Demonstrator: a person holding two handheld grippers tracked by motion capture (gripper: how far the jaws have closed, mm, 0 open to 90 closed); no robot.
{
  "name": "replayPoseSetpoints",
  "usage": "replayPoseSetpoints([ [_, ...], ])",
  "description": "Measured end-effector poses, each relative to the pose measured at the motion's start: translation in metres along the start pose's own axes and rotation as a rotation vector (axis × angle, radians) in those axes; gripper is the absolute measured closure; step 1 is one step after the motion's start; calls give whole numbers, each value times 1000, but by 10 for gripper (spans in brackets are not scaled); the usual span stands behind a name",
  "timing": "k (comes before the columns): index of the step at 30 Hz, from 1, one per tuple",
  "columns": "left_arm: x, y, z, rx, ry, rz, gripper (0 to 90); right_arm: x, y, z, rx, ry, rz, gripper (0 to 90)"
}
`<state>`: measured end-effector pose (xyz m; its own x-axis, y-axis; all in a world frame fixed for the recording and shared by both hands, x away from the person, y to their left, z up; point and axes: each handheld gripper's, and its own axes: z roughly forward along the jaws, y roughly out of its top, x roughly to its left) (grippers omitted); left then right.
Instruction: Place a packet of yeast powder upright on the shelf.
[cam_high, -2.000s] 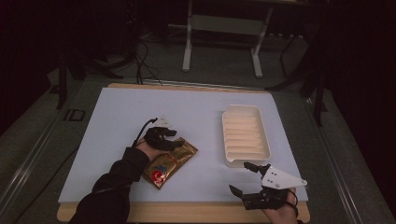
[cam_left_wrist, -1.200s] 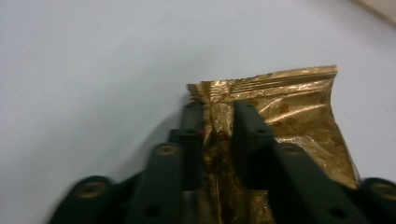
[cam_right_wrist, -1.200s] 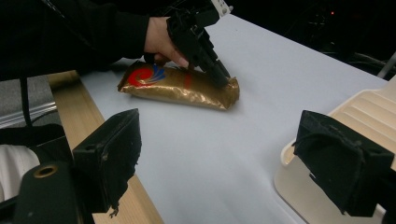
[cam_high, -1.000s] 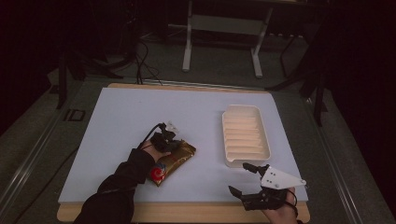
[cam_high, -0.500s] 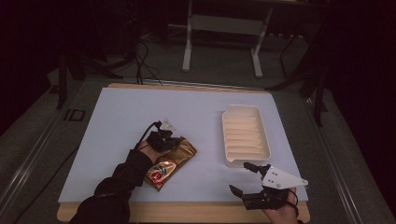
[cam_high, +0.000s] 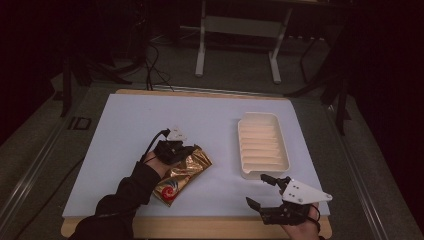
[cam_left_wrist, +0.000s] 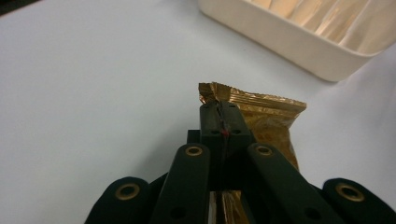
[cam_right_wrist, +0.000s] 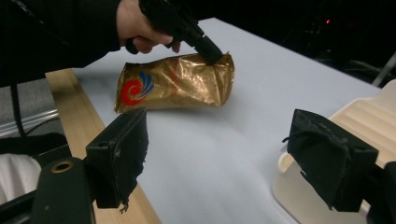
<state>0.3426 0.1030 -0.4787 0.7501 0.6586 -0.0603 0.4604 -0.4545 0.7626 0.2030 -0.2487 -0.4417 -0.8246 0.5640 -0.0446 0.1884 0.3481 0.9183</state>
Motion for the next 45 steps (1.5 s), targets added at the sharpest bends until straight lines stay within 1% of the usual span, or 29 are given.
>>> replayPoseSetpoints([
  [2,-2,1,-7,-18,-4,-2,900,0,1,-1,-1,-10,1,212],
  [3,-3,2,-10,-21,-4,4,900,0,1,-1,2,-7,3,213],
  [5,-5,2,-14,-32,-14,16,900,0,2,-1,4,-17,3,215],
  [7,-6,2,-19,-45,-19,12,900,0,2,-1,14,-38,5,215],
  [9,-8,2,-23,-56,-16,15,900,1,3,-2,11,-30,19,221],
  [10,-9,2,-25,-61,-15,15,900,2,4,-3,9,-36,23,222],
  [13,-14,4,-33,-81,-16,17,900,1,7,-4,4,-34,34,238],
  [14,-16,5,-36,-90,-20,19,900,1,7,-5,0,-24,44,274],
  [16,-21,7,-42,-107,-24,30,900,0,10,-7,-5,-21,42,284],
  [18,-24,9,-47,-121,-30,33,900,0,13,-8,-10,-13,41,314],
  [20,-28,11,-51,-131,-31,41,900,0,16,-9,-16,-10,36,324],
  [22,-30,13,-55,-150,-37,42,900,1,19,-10,-19,-1,21,383],
  [25,-31,13,-57,-155,-34,50,900,2,23,-11,-23,2,7,389],
  [26,-34,14,-60,-178,-38,43,900,1,27,-12,-26,8,-7,420],
  [28,-36,14,-62,-185,-33,50,900,1,31,-12,-31,0,-23,417],
  [29,-37,14,-63,-197,-38,43,900,0,34,-11,-26,2,-31,411],
  [30,-37,14,-64,-198,-45,42,900,0,38,-10,-31,1,-43,403],
  [31,-39,14,-65,-208,-39,46,900,-1,40,-9,-34,3,-47,396],
  [33,-40,15,-67,-227,-56,38,900,-4,45,-6,-32,-4,-59,376],
  [35,-41,15,-69,-243,-61,34,900,-9,49,-2,-28,6,-53,371],
  [36,-42,15,-69,-251,-72,27,900,-10,50,-1,-28,3,-56,371],
  [37,-42,15,-69,-251,-72,27,900,-12,51,1,-22,10,-56,370],
  [38,-42,14,-71,-271,-81,18,900,-14,52,3,-17,12,-53,367],
  [39,-43,13,-71,-285,-84,20,900,-15,54,4,-16,7,-54,377],
  [40,-43,12,-72,-300,-82,19,900,-17,55,6,-4,23,-51,383],
  [41,-43,11,-73,-319,-95,15,900,-18,57,8,3,30,-46,384],
  [43,-44,9,-75,-350,-103,3,900,-20,61,11,11,38,-45,383],
  [45,-44,7,-76,-386,-126,-8,900,-22,64,13,10,41,-47,383],
])
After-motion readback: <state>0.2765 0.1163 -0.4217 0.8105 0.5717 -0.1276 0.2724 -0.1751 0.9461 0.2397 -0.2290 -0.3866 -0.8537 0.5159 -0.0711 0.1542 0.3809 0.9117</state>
